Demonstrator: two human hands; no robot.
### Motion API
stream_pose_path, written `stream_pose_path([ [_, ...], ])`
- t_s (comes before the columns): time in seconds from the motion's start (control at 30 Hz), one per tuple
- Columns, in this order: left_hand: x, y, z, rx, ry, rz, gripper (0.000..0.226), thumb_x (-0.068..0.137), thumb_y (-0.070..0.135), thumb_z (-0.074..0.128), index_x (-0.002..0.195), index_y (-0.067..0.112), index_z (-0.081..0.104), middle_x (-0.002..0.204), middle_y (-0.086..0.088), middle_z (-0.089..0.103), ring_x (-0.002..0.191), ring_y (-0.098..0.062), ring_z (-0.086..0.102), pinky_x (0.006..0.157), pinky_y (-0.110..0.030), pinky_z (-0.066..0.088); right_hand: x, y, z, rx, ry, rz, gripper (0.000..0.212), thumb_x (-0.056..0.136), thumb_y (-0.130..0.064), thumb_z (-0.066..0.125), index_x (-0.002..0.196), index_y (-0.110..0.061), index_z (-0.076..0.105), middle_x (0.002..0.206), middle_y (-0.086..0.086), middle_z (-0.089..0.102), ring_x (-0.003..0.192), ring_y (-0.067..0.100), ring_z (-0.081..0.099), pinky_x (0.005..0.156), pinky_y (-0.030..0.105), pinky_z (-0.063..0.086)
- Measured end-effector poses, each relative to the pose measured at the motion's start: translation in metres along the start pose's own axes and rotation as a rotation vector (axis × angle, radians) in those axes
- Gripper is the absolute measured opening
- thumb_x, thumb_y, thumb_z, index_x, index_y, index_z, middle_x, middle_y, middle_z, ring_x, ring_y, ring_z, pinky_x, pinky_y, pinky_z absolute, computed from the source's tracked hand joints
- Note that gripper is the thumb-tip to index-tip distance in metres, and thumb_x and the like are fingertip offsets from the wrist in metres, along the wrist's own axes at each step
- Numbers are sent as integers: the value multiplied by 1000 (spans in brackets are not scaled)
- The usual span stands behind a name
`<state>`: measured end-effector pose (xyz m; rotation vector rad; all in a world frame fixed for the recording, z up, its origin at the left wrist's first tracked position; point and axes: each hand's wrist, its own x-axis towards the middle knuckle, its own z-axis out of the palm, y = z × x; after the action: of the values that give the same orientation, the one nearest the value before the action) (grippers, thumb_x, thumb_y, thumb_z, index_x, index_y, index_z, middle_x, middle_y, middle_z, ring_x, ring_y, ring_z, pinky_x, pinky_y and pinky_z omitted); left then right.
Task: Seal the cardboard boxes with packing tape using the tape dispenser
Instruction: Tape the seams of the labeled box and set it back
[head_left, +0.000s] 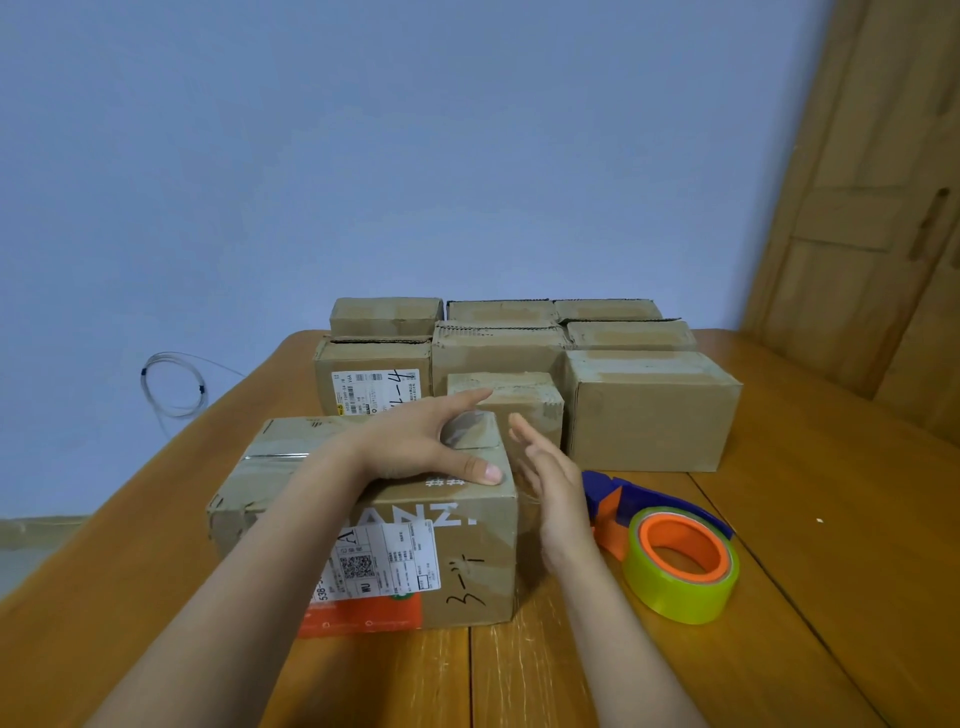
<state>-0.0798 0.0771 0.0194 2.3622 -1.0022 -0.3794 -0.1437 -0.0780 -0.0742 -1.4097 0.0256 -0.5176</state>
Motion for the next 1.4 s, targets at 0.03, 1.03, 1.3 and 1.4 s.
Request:
stream_pose_path([
  [0.03,0,0,0,-6,0,-3,116,48,76,66,149,42,21,152,11,34,136,-10,36,115,-36,28,0,0,2,23,-52,18,46,84,-33,44,126,-28,59,132,-3,60,124,10,52,111,41,37],
  [1.03,-4,7,0,8,-23,-13,120,46,74,65,151,36,20,155,5,31,136,-17,36,115,-42,28,-60,-11,-1,-90,51,-318,28,76,-54,65,74,-26,62,117,-12,66,102,12,63,83,30,52],
  [1.3,-4,7,1,30,-23,4,121,45,77,61,151,35,21,155,7,29,139,-15,32,116,-42,24,-48,0,5,-11,76,-311,35,75,-65,64,68,-31,60,111,-2,66,107,24,59,89,42,48],
  [1.4,-2,4,2,60,-21,10,121,46,79,60,151,37,18,156,7,28,140,-15,30,117,-43,24,-47,4,9,40,54,-296,36,78,-62,62,69,-28,58,113,-1,61,111,29,55,93,53,44],
])
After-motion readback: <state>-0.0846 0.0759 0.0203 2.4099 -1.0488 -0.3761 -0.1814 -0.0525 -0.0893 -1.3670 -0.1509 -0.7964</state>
